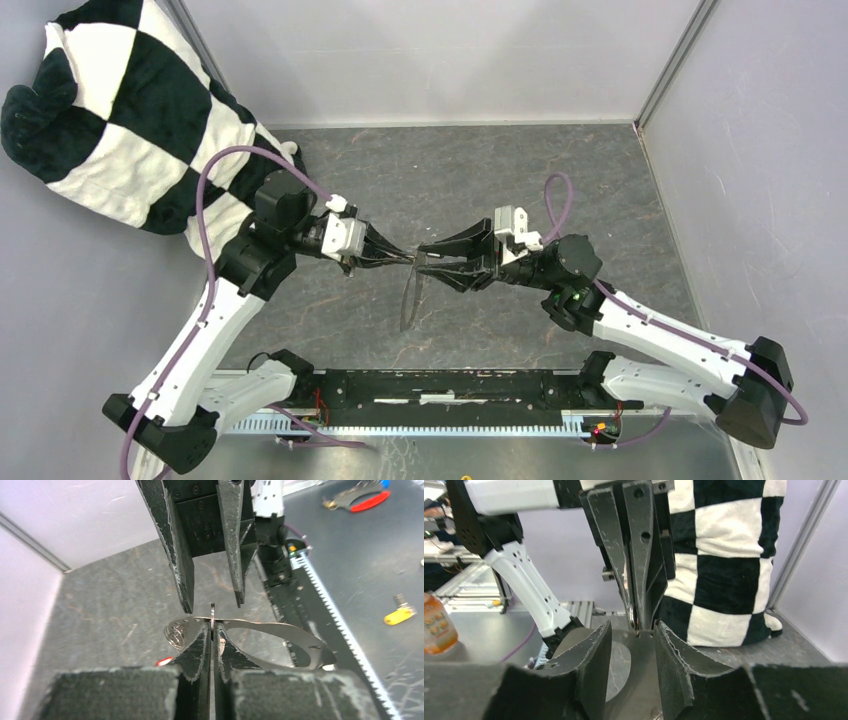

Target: Put the keys on the keyring

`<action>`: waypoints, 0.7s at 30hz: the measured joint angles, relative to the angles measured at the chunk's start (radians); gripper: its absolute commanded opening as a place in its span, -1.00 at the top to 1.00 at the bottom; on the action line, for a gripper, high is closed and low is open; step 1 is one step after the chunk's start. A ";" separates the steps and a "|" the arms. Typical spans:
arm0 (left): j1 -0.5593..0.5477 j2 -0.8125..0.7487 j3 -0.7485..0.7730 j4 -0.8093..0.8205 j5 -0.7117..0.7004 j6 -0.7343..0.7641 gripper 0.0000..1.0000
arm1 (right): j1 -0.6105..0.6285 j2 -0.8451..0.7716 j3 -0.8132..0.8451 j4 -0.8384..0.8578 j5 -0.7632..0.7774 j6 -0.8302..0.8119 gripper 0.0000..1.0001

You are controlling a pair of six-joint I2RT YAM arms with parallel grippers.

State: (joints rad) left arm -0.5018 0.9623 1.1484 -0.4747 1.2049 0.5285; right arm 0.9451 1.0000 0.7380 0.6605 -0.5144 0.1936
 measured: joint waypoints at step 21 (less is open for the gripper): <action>-0.006 -0.118 -0.002 -0.192 -0.103 0.576 0.96 | 0.000 -0.110 0.000 -0.256 0.048 -0.246 0.11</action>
State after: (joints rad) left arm -0.5083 0.8444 1.1461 -0.6670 1.1023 1.1042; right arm 0.9451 0.8898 0.7383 0.4046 -0.4664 -0.0521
